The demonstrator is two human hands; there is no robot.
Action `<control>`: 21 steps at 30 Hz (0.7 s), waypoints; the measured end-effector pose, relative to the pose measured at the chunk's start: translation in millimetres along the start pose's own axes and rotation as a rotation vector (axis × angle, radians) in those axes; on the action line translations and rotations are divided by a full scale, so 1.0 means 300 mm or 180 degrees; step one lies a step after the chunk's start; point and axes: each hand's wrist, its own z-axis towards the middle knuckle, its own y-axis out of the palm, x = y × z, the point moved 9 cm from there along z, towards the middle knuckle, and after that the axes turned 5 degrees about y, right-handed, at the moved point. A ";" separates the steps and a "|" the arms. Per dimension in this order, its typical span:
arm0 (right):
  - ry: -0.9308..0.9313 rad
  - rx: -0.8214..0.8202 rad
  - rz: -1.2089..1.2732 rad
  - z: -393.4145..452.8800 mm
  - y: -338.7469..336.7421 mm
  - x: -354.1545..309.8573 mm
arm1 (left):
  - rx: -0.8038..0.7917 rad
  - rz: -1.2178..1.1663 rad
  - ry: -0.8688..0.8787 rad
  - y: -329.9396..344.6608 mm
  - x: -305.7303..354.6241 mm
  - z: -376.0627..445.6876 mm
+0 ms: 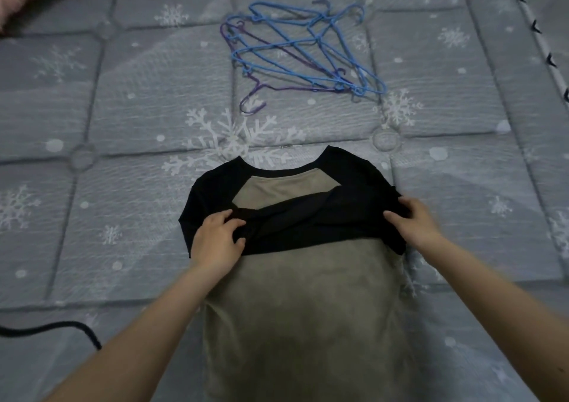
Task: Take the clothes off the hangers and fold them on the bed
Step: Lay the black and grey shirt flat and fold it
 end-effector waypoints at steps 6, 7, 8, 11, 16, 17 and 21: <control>-0.0715 0.0442 -0.1009 -0.001 0.012 -0.106 | 0.0620 -0.0317 -0.0270 -0.061 -0.077 0.022; -0.0824 0.0490 -0.1161 0.006 0.017 -0.138 | 0.0746 -0.0382 -0.0340 -0.089 -0.093 0.041; -0.0907 0.0484 -0.1352 0.015 0.024 -0.165 | 0.0808 -0.0427 -0.0409 -0.112 -0.106 0.060; -0.1074 0.0327 -0.1970 0.059 0.072 -0.250 | 0.0732 -0.0500 -0.0578 -0.162 -0.155 0.144; -0.1171 0.0157 -0.2285 0.141 0.139 -0.312 | 0.0468 -0.1226 -0.0784 -0.140 -0.219 0.265; -0.1178 0.0157 -0.2298 0.151 0.146 -0.318 | 0.0461 -0.1369 -0.0827 -0.131 -0.226 0.275; -0.1181 0.0257 -0.2465 0.146 0.159 -0.333 | 0.0347 -0.1447 -0.0878 -0.106 -0.235 0.291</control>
